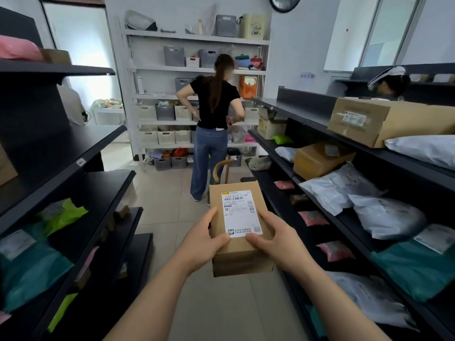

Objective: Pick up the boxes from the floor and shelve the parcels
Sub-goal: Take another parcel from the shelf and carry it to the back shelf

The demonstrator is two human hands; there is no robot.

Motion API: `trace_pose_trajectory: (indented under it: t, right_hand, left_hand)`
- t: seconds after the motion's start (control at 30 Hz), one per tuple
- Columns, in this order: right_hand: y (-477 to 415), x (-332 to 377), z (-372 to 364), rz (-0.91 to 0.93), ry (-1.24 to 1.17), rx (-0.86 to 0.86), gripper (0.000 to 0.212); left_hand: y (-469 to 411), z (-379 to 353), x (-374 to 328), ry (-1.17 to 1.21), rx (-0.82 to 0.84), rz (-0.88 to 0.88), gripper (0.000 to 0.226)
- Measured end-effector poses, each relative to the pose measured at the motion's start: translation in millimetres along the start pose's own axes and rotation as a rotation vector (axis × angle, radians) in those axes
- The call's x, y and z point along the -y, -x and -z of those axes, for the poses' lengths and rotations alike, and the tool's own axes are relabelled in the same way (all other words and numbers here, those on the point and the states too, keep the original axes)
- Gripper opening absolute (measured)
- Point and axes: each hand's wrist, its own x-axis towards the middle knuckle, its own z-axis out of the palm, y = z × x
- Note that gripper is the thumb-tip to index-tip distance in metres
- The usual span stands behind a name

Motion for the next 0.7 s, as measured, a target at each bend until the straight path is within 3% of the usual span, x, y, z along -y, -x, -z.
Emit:
trace_pose_trajectory:
  t: [0.4, 0.7]
  right_hand:
    - [-215, 10, -39, -0.028, -0.016, -0.128, 0.059]
    - [-315, -10, -55, -0.057, 0.023, -0.148, 0.058]
  left_hand:
    - [-234, 83, 13, -0.066, 0.061, -0.088, 0.076]
    - [-340, 100, 30, -0.083, 0.098, -0.093, 0.077]
